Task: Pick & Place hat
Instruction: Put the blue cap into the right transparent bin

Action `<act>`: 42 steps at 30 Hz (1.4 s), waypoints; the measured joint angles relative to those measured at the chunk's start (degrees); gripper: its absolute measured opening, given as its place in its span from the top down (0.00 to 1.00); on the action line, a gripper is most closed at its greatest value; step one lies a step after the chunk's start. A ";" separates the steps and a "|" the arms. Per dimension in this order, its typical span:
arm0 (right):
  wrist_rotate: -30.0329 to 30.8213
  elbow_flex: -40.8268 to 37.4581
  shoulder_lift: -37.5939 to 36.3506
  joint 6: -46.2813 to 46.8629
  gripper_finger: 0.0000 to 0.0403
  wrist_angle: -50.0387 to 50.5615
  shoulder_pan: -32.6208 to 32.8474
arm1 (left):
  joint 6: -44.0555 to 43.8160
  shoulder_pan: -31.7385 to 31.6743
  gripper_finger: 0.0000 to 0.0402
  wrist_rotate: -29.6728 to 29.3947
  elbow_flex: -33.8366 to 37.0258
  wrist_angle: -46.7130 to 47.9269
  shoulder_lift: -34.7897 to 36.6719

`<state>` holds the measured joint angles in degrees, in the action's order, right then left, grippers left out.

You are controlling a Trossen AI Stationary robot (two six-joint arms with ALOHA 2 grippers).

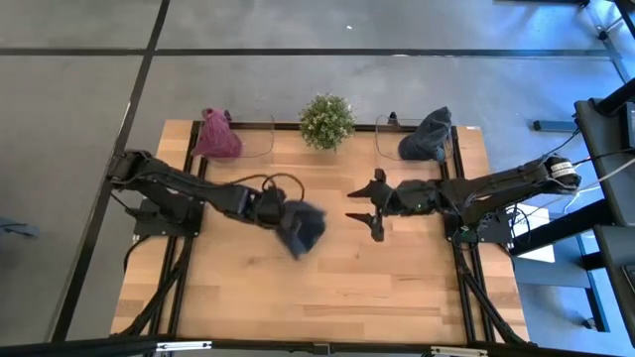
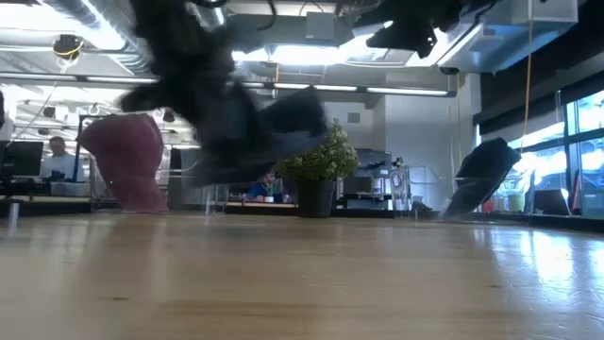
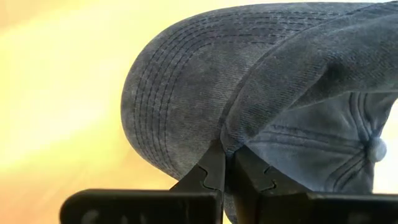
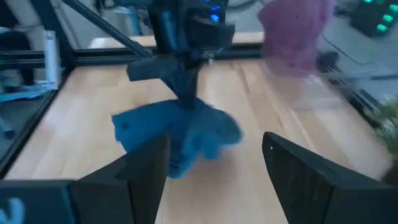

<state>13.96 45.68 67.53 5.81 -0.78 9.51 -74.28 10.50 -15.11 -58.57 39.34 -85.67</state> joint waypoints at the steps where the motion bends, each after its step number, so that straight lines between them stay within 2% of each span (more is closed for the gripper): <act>1: 2.18 0.41 0.26 1.38 0.37 1.40 1.15 | 0.00 -0.89 0.99 -1.64 0.00 -2.94 -0.58; 3: 5.43 0.51 1.11 4.21 0.37 3.49 3.08 | 1.62 -2.66 0.99 -3.24 -0.02 -9.52 -2.12; 6: 6.95 -0.24 2.70 8.50 0.37 3.77 5.36 | 4.37 -4.68 0.99 -3.07 -0.04 -17.35 -5.16; 15: 7.38 -1.00 11.28 15.32 0.37 3.58 9.63 | 6.00 -8.32 0.99 5.86 -0.24 -30.14 -17.59; 21: 7.43 -0.94 17.00 20.92 0.37 6.21 9.89 | 6.08 -9.17 0.97 7.69 -0.24 -37.44 -21.00; 34: 7.47 -0.98 28.63 25.51 0.37 7.86 9.85 | 8.57 -9.28 0.95 5.73 -0.11 -39.30 -19.89; 42: 8.52 -0.78 32.40 29.99 0.37 8.82 9.20 | 8.15 -9.26 0.96 6.30 -0.11 -39.20 -19.83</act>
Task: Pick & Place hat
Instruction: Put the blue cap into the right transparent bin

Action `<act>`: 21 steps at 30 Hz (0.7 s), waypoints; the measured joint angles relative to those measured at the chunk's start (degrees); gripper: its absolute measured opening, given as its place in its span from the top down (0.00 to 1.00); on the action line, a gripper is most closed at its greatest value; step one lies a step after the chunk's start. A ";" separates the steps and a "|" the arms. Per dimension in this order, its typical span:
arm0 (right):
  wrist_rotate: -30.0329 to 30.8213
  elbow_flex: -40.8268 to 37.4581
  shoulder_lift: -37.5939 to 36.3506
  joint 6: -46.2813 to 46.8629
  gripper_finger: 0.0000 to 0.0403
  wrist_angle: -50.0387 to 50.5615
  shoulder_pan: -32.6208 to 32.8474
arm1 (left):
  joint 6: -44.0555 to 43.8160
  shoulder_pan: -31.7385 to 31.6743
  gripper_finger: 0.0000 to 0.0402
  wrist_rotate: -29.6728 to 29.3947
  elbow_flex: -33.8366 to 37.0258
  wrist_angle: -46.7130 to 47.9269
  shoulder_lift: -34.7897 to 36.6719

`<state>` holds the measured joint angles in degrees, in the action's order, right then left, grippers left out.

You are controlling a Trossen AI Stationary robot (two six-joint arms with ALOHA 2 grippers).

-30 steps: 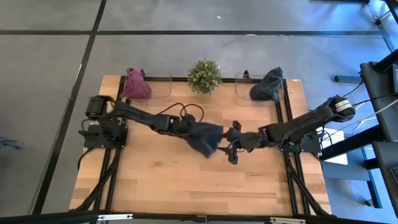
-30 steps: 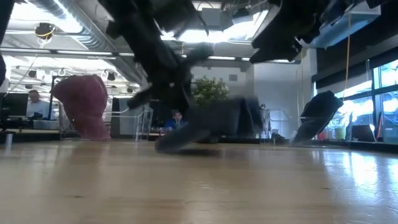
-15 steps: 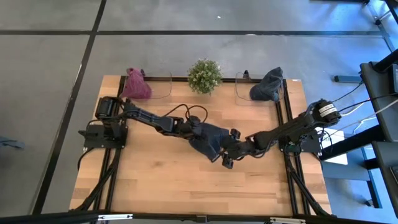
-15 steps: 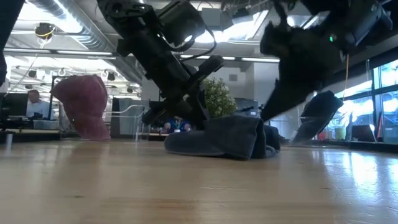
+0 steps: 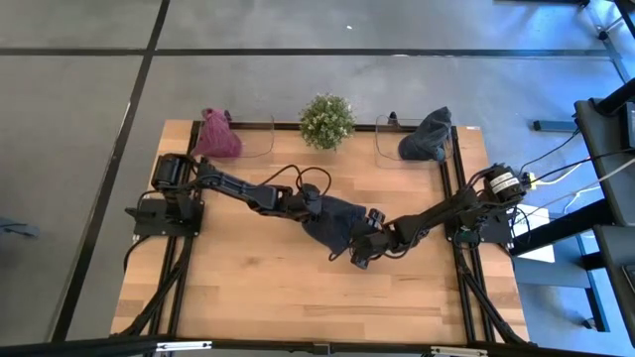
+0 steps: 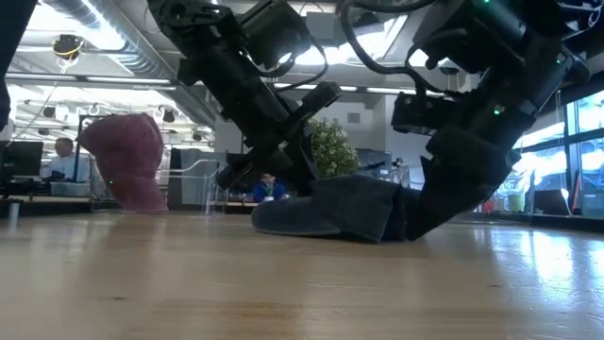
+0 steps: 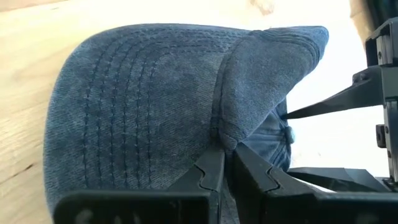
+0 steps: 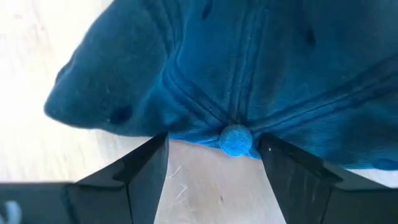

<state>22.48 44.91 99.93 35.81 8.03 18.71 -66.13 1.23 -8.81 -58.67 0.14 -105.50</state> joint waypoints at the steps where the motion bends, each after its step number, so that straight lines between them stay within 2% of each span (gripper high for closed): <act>1: 0.10 0.00 0.02 -0.04 0.37 -0.23 -0.03 | 0.00 0.00 0.96 0.25 0.00 0.02 0.01; 13: -2.53 -0.17 -0.61 -1.85 0.37 -1.77 -0.62 | 2.86 0.00 0.99 -0.04 0.00 0.04 0.03; 17: -7.78 -0.22 -2.09 -2.74 0.37 -1.69 -0.33 | 2.86 0.00 0.99 -0.04 0.00 0.04 0.03; 21: -7.11 -0.24 -3.82 -3.10 0.37 -1.49 0.45 | 2.87 0.07 0.99 -0.08 0.00 0.04 0.03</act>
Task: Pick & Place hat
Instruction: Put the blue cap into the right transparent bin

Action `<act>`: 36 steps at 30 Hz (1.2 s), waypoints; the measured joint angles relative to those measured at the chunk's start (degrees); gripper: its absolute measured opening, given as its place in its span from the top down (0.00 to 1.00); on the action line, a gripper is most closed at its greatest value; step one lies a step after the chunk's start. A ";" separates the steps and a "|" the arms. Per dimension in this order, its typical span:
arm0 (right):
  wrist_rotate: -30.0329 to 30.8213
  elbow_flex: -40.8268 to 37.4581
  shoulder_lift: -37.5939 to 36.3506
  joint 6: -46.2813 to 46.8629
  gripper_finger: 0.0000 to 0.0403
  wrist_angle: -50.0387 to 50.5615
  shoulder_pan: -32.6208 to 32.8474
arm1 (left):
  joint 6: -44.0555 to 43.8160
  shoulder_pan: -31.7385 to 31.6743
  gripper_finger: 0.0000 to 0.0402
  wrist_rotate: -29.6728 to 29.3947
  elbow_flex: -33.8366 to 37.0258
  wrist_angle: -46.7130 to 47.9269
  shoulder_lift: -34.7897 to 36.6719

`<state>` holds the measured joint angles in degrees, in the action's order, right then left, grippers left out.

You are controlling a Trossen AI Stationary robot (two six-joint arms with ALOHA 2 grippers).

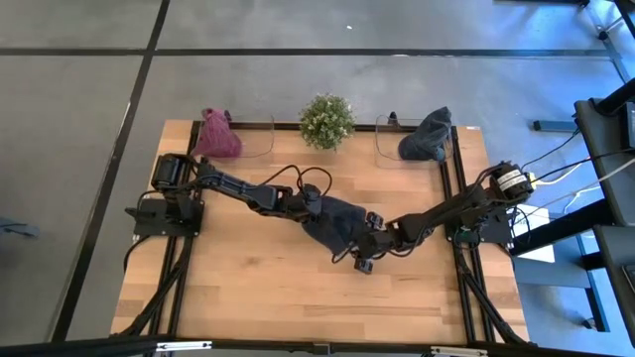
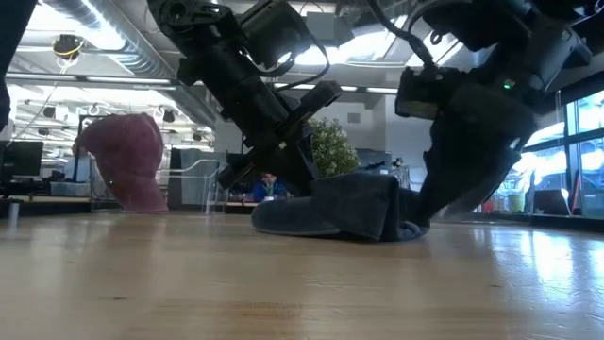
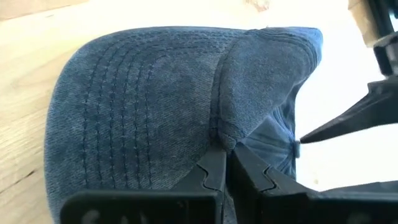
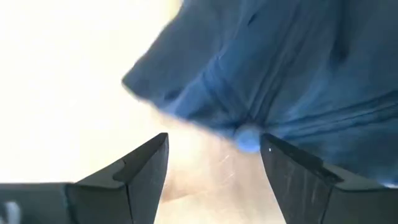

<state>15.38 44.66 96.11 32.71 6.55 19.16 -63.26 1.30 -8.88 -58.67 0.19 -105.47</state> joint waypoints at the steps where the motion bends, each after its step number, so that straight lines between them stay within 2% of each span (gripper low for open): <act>1: 0.93 0.00 -0.19 0.06 0.37 0.06 -0.04 | -0.01 0.00 0.99 -0.04 0.00 0.00 0.00; 9: 2.75 -0.06 -0.02 6.09 0.37 2.45 -2.41 | -0.29 0.09 0.99 -0.17 0.00 0.00 0.00; 24: 3.28 0.09 2.85 10.73 0.39 0.55 -2.75 | -1.45 0.11 0.99 -0.63 0.00 0.02 0.00; 28: 3.52 0.11 3.02 10.32 0.49 0.76 -2.77 | -1.51 0.15 0.98 -1.70 0.00 0.04 0.00; 36: 3.27 0.13 3.04 9.50 0.83 2.76 -2.78 | 1.60 0.11 0.92 -2.40 0.04 -1.11 0.00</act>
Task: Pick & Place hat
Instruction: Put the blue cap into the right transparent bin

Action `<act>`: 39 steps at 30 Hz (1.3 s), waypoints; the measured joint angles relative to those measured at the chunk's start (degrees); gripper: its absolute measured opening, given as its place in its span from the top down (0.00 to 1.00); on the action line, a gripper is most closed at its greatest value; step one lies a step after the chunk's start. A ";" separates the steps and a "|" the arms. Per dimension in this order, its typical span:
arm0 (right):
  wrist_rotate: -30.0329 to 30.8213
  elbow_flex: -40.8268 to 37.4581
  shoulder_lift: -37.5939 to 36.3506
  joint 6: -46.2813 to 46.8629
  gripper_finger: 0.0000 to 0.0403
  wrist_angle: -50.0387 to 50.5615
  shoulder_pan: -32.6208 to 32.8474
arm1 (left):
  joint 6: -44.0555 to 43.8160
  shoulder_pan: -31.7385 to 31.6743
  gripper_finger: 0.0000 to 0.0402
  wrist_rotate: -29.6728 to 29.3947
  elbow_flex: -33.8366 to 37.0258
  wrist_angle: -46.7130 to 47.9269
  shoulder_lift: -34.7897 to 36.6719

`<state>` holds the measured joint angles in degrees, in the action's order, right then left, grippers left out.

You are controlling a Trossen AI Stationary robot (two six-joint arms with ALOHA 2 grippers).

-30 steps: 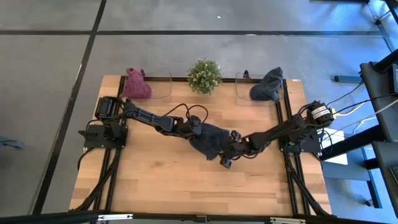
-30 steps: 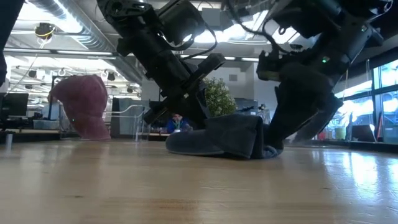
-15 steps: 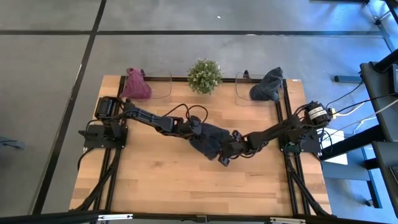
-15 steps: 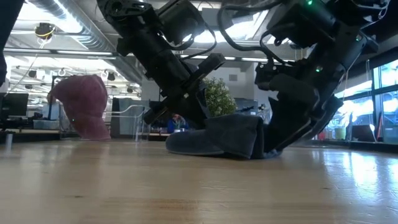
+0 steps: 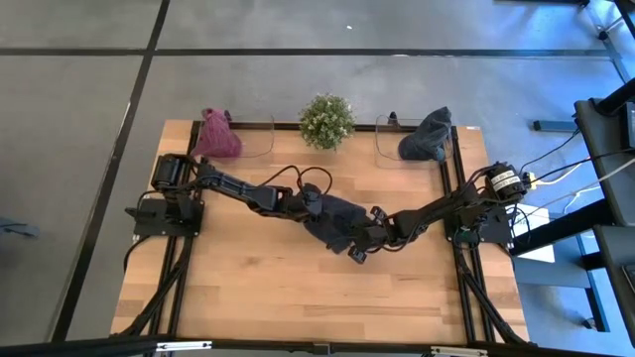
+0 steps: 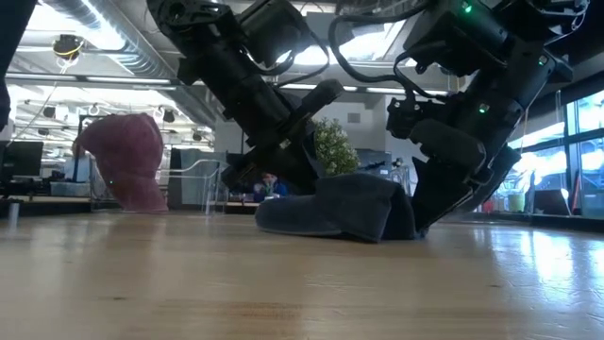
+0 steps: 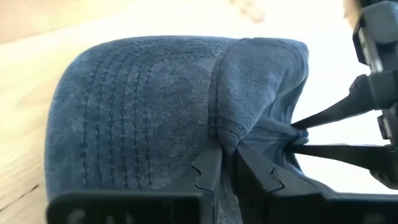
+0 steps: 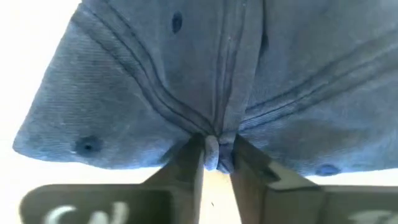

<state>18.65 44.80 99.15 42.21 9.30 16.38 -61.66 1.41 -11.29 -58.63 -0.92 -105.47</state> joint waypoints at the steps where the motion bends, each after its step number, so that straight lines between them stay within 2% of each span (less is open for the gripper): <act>1: -0.06 0.00 0.00 -0.31 0.86 0.04 0.00 | 0.18 0.00 0.91 -0.20 0.02 -0.54 0.00; 7: -0.32 0.00 -0.02 -0.51 0.88 0.12 0.00 | 2.57 -0.02 0.79 0.39 0.10 -1.98 1.29; 11: -1.71 -0.14 -1.68 -1.36 0.88 1.55 0.04 | 5.96 -0.18 0.72 -0.16 0.09 -1.91 5.63; 14: -2.36 -0.35 -4.93 -2.06 0.88 4.35 0.07 | 10.46 -0.34 0.69 -2.17 0.09 -1.86 10.02; 20: -0.96 2.29 -16.11 -3.89 0.88 13.32 -0.94 | 18.63 -1.24 0.70 -3.34 0.06 -1.44 19.04; 24: 3.04 7.70 -23.94 -8.25 0.88 22.62 -2.42 | 24.48 -1.17 0.69 -4.61 0.02 -0.16 23.09; 28: 7.92 15.92 -28.99 -13.43 0.88 34.55 -5.00 | 25.56 -1.16 0.69 -7.20 -0.02 2.29 24.09; 35: 17.85 31.12 -31.23 -23.58 0.88 53.67 -12.58 | 23.42 -1.13 0.69 -7.24 0.00 8.39 22.14; 39: 18.33 36.79 -31.21 -34.79 0.88 57.98 -18.99 | 21.90 -1.14 0.69 -7.27 -0.02 10.29 19.67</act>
<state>36.98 81.59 67.94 7.42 67.28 -2.61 -39.76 0.27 -18.55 -58.65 9.37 -85.80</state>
